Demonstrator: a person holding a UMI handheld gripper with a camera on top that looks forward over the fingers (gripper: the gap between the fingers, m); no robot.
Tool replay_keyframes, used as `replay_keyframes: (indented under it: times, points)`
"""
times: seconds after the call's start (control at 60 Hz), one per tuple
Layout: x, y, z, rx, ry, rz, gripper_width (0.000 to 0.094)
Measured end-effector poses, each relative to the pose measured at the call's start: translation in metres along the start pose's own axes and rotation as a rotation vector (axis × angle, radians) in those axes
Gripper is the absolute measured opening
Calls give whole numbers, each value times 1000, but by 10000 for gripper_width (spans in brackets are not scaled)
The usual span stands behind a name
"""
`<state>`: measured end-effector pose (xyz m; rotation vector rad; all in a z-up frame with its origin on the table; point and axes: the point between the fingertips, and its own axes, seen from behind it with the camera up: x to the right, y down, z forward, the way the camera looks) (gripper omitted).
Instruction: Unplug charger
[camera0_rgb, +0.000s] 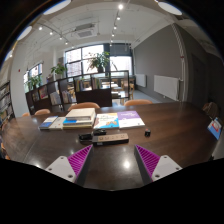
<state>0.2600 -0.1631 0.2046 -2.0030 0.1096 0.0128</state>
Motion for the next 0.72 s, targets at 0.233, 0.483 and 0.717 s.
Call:
replay_keyframes:
  times: [0.233,0.483,0.717]
  points:
    - [-64,48,-29,-50,-71,-49,833]
    - [-92,34,-53,-6,-120,-88,830]
    - [-105,36,-66,-27,-146,-103,835]
